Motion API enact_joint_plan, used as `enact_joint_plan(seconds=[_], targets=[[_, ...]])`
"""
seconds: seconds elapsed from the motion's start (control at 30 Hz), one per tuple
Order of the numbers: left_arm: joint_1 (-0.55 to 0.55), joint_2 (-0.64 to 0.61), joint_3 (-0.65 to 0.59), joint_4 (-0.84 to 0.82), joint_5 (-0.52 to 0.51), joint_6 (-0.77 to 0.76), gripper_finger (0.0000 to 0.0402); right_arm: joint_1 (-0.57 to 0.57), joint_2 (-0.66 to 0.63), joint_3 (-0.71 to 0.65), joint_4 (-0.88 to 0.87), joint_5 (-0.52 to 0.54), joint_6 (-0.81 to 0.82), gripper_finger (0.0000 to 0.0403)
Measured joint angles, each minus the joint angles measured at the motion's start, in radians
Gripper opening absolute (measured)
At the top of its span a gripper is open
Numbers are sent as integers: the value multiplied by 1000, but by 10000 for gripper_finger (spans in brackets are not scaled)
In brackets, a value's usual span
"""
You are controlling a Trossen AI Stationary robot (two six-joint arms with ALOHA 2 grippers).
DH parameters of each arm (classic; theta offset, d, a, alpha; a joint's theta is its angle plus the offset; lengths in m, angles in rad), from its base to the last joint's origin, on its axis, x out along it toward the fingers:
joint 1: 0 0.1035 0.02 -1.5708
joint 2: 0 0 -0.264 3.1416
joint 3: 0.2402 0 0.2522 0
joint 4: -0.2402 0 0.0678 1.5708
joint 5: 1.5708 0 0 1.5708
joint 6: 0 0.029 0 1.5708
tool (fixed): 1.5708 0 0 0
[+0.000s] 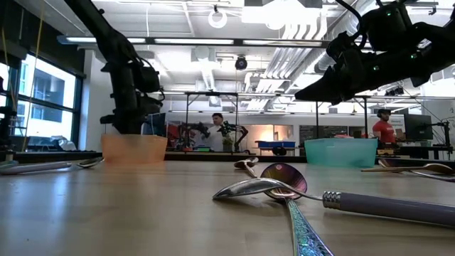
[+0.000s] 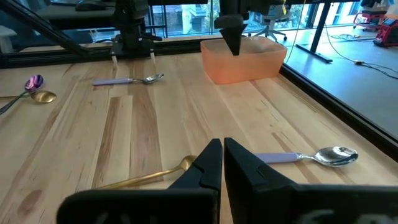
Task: Sort silverware by color (type)
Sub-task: Put the blue spoon into the orange bin
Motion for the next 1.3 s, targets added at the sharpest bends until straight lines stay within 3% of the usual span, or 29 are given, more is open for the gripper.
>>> enact_joint_plan(seconds=[0.13,0.4,0.73,1.03,1.3], targets=[[-16,-54,0,5,-9,57,53,0,0,0,-11,0,1,0],[-135,-245,0,12,-10,67,3,0,0,0,-14,6,1,0],[-512,-406,0,-3,-45,-19,0,-1,0,0,-14,5,-2,0],[-866,-399,-11,-17,-167,-171,0,-1,0,0,-30,4,-6,0],[-1091,-400,-124,-17,-221,-391,0,-1,0,0,-34,3,-6,0]])
